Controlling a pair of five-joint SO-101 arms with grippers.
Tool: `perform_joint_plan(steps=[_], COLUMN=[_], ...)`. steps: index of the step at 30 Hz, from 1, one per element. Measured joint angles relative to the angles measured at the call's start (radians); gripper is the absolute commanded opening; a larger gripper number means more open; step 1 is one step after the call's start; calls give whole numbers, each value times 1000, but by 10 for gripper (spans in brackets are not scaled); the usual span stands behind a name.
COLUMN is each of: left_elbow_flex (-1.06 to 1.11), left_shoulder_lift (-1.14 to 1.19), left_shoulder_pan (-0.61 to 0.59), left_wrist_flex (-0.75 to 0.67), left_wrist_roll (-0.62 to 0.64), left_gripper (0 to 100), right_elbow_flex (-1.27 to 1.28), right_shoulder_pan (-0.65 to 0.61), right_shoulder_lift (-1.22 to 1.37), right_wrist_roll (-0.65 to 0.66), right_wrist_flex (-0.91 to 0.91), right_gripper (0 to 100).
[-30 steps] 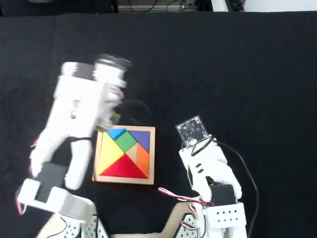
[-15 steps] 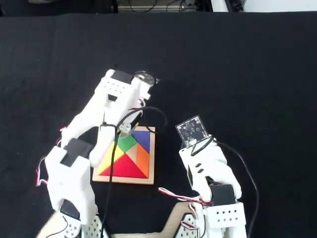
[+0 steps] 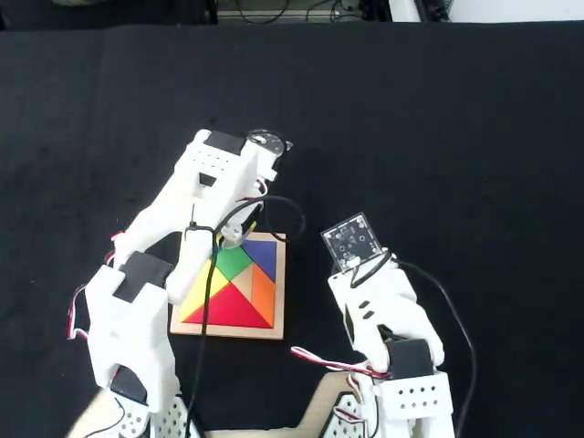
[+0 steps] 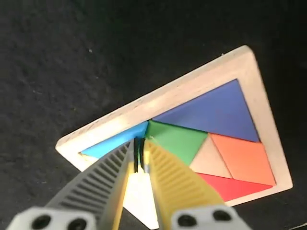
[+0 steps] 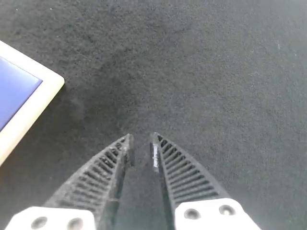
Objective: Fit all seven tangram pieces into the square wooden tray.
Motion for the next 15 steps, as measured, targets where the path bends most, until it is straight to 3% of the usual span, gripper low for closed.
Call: perform_joint_plan(steps=[15], left_elbow_flex=[-32], left_shoulder_lift=[3], left_shoulder_pan=[-55], left_wrist_flex=[23], left_wrist_roll=[-40], left_gripper=[46], right_elbow_flex=[0], right_shoulder_pan=[0], right_shoulder_lift=[0], right_wrist_roll=[0], right_wrist_flex=[0], right_gripper=[74])
